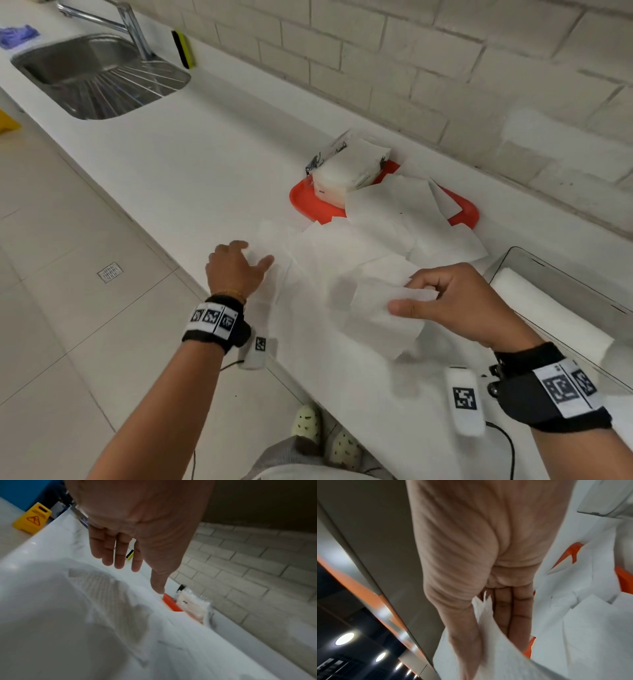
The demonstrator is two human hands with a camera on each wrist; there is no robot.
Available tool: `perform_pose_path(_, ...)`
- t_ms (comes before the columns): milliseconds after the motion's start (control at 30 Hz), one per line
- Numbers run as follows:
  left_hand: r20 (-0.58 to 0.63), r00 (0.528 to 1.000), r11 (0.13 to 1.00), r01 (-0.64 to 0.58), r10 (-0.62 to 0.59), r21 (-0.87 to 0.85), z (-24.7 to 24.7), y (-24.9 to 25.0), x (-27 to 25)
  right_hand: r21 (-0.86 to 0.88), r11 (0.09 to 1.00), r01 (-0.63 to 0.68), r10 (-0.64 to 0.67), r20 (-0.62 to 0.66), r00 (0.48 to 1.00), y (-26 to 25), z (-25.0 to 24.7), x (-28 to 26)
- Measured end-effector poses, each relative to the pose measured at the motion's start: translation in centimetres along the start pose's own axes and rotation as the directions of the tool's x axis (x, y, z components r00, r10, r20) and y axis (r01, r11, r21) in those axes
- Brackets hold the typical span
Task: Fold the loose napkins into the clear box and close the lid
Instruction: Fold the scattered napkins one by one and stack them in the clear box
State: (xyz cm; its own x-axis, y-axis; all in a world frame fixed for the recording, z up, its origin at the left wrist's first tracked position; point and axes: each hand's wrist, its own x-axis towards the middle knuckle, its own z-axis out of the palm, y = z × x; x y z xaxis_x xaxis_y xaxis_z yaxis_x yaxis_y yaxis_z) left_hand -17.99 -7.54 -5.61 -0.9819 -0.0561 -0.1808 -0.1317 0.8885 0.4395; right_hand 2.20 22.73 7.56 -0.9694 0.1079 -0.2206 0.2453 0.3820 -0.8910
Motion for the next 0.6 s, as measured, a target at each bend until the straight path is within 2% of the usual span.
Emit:
perform_pose_path(67,0.054,0.999,0.996,-0.006,0.002,0.09,0.6,0.3,1.9,-0.058,0.998,0.006,-0.007,-0.027,1.0,-0.3,0.4,0.3)
perform_pose_path(100,0.058,0.998,0.997,-0.01,0.006,0.08,0.9,0.5,2.6,-0.086,0.996,0.006,-0.01,-0.038,0.999,-0.4,0.6,0.4)
perform_pose_path(200,0.056,0.997,0.997,0.055,-0.052,-0.051,1.9,0.9,4.2,-0.129,0.992,0.011,-0.016,-0.035,0.999,-0.7,0.8,0.7)
perform_pose_path(367,0.153,0.98,0.968,0.155,-0.126,-0.197,1.4,1.1,5.6,-0.169,0.984,0.046,-0.056,-0.057,0.997,-0.6,1.2,1.2)
perform_pose_path(433,0.122,0.987,0.961,0.132,-0.105,-0.242,0.8,0.9,5.5,-0.152,0.987,0.059,-0.067,-0.051,0.996,-1.0,1.3,1.2)
perform_pose_path(600,-0.059,0.998,0.943,-0.035,0.017,-0.332,-2.2,1.1,3.2,-0.185,0.977,0.109,-0.113,-0.009,0.994,-2.0,1.6,1.5)
